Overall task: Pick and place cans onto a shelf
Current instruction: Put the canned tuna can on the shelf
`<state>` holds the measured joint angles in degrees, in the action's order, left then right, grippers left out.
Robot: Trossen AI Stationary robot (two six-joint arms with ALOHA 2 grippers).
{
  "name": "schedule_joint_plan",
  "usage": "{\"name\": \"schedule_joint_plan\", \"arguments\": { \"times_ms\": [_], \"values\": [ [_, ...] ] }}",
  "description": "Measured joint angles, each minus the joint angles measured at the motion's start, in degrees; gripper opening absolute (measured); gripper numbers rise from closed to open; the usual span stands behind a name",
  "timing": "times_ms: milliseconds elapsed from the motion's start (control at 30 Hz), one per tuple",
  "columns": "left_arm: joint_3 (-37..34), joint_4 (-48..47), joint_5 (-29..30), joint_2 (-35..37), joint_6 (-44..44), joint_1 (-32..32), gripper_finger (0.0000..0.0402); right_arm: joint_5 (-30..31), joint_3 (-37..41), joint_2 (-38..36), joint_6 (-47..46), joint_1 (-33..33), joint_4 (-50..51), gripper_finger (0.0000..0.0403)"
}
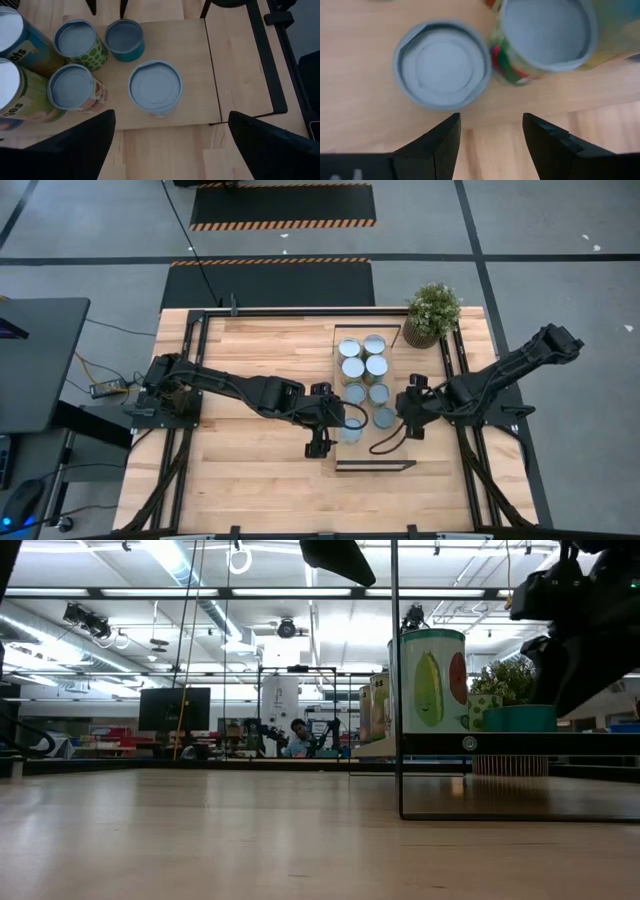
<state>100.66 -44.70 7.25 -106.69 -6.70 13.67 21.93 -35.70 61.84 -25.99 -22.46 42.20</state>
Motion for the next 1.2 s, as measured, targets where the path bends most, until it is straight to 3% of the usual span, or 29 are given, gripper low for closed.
{"name": "schedule_joint_plan", "arguments": {
  "times_ms": [133,367,567,733,1200],
  "values": [
    [0.0,-0.7,0.0,0.0,0.0,0.0,0.0393,-3.5,-0.9,0.0,-1.0,0.6,3.0,0.0220],
    [0.0,-3.1,0.0,0.0,-0.9,0.1,0.0393,-3.5,-4.6,0.0,-0.4,-2.1,4.1,0.0219],
    [0.0,-3.7,0.0,0.1,-1.7,0.4,0.0393,4.1,-4.3,1.6,6.3,-8.9,-0.1,0.0217],
    [0.0,-3.6,0.0,0.1,-1.7,0.5,0.0393,10.3,-4.3,5.1,19.2,-13.3,-4.3,0.0212],
    [0.0,-3.6,0.0,0.1,-1.6,1.0,0.0393,14.5,-4.3,14.8,34.3,-11.9,-10.9,0.0210]
  ]
}}
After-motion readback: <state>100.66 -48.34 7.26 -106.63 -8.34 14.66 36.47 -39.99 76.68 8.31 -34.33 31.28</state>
